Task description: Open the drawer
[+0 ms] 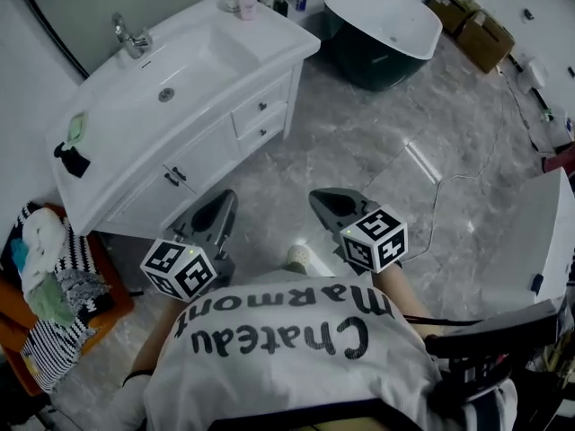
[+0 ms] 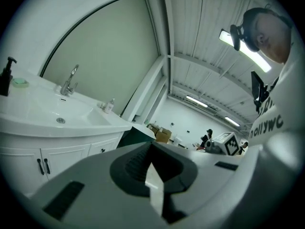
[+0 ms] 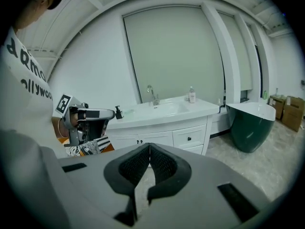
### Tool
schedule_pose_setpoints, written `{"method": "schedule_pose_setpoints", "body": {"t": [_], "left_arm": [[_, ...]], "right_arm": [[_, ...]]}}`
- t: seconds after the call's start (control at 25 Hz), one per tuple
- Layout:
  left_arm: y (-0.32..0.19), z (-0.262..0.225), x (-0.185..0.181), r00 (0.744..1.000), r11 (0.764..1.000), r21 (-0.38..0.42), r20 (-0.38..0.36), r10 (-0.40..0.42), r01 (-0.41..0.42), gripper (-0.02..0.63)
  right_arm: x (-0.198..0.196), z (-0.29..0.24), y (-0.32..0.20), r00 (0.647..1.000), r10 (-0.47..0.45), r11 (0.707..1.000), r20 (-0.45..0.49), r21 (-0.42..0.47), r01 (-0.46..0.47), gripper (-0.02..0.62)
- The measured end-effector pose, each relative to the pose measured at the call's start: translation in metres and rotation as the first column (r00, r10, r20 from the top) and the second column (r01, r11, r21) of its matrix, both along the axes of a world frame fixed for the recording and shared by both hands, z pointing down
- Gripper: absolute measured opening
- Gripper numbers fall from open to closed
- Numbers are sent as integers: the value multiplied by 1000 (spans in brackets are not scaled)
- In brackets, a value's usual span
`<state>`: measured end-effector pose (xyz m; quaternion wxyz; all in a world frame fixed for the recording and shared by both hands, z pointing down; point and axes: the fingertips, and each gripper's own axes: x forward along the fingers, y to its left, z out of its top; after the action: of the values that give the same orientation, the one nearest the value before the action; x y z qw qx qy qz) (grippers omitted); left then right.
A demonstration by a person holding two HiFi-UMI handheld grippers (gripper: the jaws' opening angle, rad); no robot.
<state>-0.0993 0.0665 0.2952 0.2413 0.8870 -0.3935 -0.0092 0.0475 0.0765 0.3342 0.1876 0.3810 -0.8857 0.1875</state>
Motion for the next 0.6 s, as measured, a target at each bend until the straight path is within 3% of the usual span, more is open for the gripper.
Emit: {"method": "schedule_pose_setpoints", "body": {"t": [0.16,0.36,0.6], "left_arm": [[-18,1,17,998,998,-17,10,-58,58,8],[-39,-7,35,990,990,15,21,-142,142,8],[-51,-12,54,989,988,39,9,-151,150,8]], "right_arm": [[19,-4,-30,999,-26,1000,41,-8,26,10],[45,-2,-56,997,-59,998,42,-4,59,11],[71,-1,-80,996,-78,997,40,17,77,10]]}}
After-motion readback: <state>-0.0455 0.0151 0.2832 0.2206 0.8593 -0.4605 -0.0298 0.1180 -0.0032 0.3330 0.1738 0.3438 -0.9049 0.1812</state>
